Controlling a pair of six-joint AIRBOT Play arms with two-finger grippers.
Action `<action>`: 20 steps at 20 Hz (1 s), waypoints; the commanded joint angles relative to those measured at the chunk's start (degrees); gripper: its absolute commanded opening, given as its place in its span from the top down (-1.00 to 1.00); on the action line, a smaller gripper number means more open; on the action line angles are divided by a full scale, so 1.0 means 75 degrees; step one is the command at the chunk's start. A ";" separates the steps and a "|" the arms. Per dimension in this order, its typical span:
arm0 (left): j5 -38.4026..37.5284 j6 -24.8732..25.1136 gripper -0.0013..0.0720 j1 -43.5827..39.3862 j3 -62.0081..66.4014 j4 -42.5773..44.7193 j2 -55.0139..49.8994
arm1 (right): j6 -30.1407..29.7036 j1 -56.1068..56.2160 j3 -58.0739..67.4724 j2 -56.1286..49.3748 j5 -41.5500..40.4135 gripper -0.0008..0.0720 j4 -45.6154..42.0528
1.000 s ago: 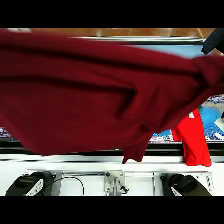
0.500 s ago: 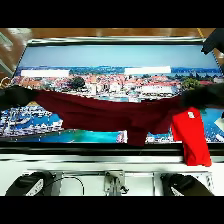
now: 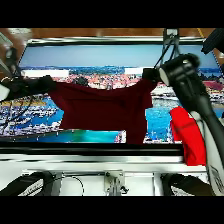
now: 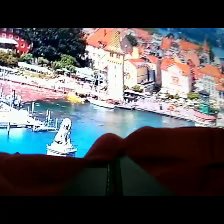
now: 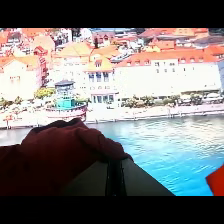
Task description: Fold the shirts.
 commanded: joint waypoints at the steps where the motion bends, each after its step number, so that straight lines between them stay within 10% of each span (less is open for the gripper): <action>1: 0.0545 -0.0621 0.87 0.0003 -0.0017 -0.0111 -0.1373 | 0.0682 -0.0478 -0.0017 -0.1075 -0.0673 0.80 0.1256; 4: 0.0460 -0.1029 0.57 0.0006 -0.0012 -0.0755 -0.1935 | 0.0111 -0.0484 -0.0015 -0.1594 -0.0749 0.60 0.2326; 6: 0.0277 -0.0985 -0.49 0.0160 0.0099 -0.0801 -0.1900 | -0.1134 -0.0536 0.0017 -0.1580 -0.0755 -0.60 0.2955; 7: -0.0087 -0.0833 -0.69 0.0388 0.0286 -0.0801 -0.1851 | -0.1810 -0.0627 0.0175 -0.1489 -0.0393 -0.61 0.2970; 14: -0.5068 0.0845 -0.67 0.2681 0.1207 -0.0289 -0.1833 | -0.4715 -0.2396 0.0606 -0.0175 0.2203 -0.63 0.4162; 20: -0.4368 0.1189 -0.67 0.2946 -0.0915 -0.0087 -0.1839 | -0.5759 -0.4266 -0.1393 -0.0175 0.3943 -0.63 0.7580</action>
